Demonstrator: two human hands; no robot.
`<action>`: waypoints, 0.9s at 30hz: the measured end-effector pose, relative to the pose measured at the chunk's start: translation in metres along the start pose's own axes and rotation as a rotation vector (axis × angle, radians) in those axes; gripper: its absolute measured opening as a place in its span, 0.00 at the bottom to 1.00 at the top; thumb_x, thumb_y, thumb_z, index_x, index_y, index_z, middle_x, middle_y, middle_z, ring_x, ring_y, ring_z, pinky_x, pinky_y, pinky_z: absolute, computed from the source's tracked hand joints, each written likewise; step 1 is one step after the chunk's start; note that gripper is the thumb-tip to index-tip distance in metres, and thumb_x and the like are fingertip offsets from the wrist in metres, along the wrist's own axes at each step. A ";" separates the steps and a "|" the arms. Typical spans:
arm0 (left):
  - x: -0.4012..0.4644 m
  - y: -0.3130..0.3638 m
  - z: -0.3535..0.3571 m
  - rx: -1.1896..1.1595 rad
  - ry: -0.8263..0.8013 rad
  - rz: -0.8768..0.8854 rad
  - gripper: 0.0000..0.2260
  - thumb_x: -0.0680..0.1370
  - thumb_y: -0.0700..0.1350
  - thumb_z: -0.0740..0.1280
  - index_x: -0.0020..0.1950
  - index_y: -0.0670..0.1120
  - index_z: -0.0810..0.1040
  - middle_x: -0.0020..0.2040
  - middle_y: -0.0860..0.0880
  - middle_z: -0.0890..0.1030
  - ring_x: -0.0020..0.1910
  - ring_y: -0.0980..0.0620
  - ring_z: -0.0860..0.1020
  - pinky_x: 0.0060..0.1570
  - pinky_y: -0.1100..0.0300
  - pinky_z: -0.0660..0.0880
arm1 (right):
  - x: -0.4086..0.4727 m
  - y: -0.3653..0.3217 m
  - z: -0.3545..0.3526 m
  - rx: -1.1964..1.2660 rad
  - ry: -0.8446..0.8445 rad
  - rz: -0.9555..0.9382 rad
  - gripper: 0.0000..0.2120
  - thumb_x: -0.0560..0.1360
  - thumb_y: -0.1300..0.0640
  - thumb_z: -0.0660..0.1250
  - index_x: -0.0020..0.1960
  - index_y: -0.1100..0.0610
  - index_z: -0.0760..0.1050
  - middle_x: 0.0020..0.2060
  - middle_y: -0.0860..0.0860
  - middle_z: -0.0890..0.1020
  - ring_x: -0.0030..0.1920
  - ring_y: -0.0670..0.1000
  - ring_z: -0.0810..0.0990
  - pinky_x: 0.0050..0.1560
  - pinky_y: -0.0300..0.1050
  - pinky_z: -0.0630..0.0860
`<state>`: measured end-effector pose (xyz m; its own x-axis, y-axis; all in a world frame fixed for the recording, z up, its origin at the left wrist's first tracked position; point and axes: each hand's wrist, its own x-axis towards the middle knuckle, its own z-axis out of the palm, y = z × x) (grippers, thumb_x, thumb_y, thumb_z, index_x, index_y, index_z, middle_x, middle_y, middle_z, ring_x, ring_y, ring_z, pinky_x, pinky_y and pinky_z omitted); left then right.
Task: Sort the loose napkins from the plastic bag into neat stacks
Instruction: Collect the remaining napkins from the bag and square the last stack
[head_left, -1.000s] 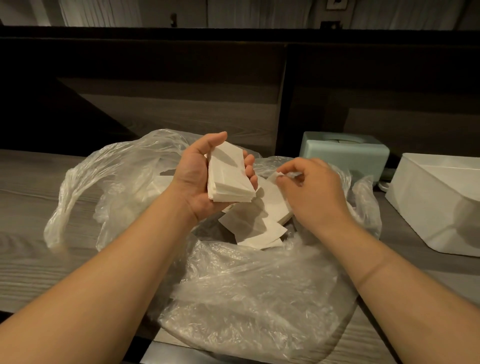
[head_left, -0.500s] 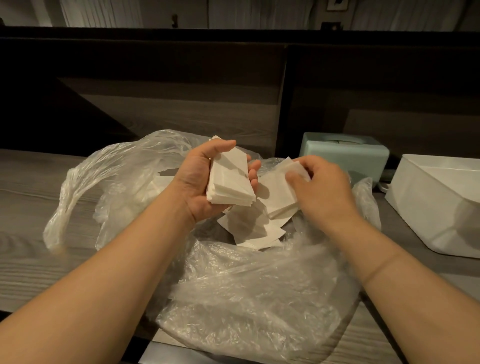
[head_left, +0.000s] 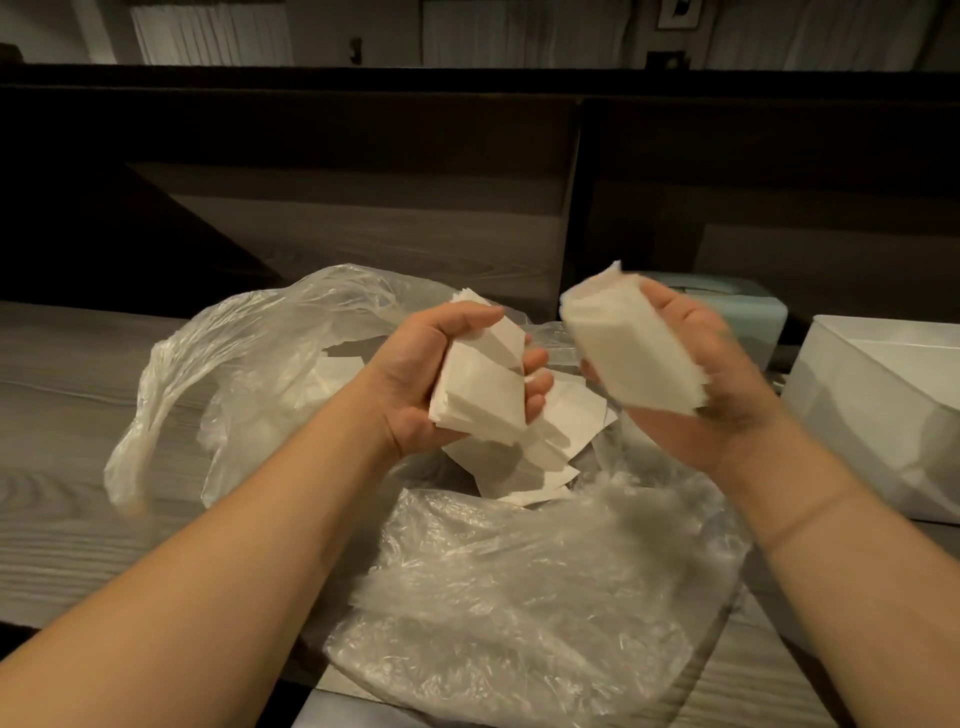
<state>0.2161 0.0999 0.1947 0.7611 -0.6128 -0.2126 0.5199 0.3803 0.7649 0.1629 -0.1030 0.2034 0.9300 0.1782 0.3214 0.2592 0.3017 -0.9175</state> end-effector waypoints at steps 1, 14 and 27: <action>0.000 -0.002 0.001 0.047 -0.018 -0.011 0.22 0.72 0.46 0.70 0.64 0.41 0.77 0.50 0.40 0.82 0.45 0.42 0.82 0.51 0.48 0.79 | 0.000 0.003 0.004 -0.112 0.024 -0.030 0.14 0.68 0.53 0.75 0.52 0.56 0.83 0.45 0.54 0.85 0.43 0.51 0.84 0.43 0.42 0.82; 0.000 -0.009 0.005 0.203 -0.191 -0.133 0.32 0.78 0.67 0.63 0.73 0.45 0.76 0.58 0.36 0.81 0.51 0.36 0.82 0.56 0.41 0.80 | 0.003 0.023 0.012 -0.564 0.179 -0.172 0.10 0.75 0.58 0.74 0.53 0.46 0.79 0.47 0.43 0.85 0.50 0.44 0.84 0.46 0.41 0.83; 0.001 -0.011 0.008 0.161 -0.133 -0.107 0.35 0.74 0.70 0.65 0.69 0.44 0.78 0.55 0.38 0.82 0.48 0.39 0.83 0.55 0.42 0.81 | 0.007 0.033 0.014 -0.815 0.307 -0.276 0.07 0.81 0.52 0.67 0.53 0.39 0.79 0.49 0.40 0.77 0.50 0.43 0.78 0.51 0.52 0.82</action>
<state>0.2079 0.0900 0.1910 0.6415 -0.7338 -0.2236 0.5178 0.1992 0.8320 0.1743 -0.0787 0.1783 0.8057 -0.0941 0.5848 0.4784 -0.4787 -0.7362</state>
